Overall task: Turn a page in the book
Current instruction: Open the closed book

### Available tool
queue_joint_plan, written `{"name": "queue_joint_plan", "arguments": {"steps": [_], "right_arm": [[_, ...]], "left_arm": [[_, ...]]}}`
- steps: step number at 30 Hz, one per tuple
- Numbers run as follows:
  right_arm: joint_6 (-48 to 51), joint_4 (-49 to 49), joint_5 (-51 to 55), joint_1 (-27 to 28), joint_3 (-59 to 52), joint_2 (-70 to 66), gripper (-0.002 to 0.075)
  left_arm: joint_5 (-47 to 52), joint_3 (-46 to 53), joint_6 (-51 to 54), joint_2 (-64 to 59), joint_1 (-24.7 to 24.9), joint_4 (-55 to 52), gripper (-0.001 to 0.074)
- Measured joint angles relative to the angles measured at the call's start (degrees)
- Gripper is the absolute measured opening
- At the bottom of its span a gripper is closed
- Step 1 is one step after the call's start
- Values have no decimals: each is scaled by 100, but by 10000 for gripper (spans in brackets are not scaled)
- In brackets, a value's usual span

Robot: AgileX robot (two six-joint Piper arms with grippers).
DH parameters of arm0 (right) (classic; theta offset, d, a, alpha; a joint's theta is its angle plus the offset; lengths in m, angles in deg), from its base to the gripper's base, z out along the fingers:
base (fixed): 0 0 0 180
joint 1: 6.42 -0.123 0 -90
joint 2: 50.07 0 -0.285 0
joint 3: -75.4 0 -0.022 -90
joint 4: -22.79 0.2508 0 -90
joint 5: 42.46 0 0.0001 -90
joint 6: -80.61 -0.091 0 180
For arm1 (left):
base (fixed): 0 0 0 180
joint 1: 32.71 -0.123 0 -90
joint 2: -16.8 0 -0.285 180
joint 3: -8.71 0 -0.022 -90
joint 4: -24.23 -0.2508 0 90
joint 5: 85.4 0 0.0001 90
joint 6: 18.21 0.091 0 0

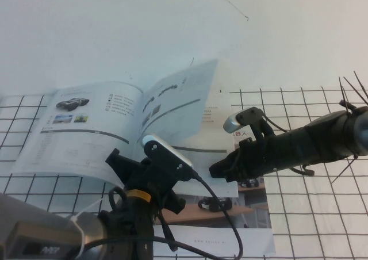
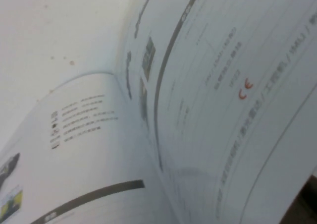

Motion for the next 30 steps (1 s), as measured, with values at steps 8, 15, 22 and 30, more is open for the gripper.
{"name": "queue_joint_plan", "arguments": {"steps": [8,15,22,30], "right_arm": [[-277,-295,-12,-20,16,35,0],[-285,-338,113,-20,16,35,0],[-285,-380,175,-20,16,35,0],[-54,-386,225,-20,5,88,0]], "left_arm": [[-704,0,610,0,0,1290,-3],[-617,0,1126,0,-177,2786,-3],[925,0,1211,0,-863,3271,-2],[1142,0,1216,10,-1011,3414,-2]]}}
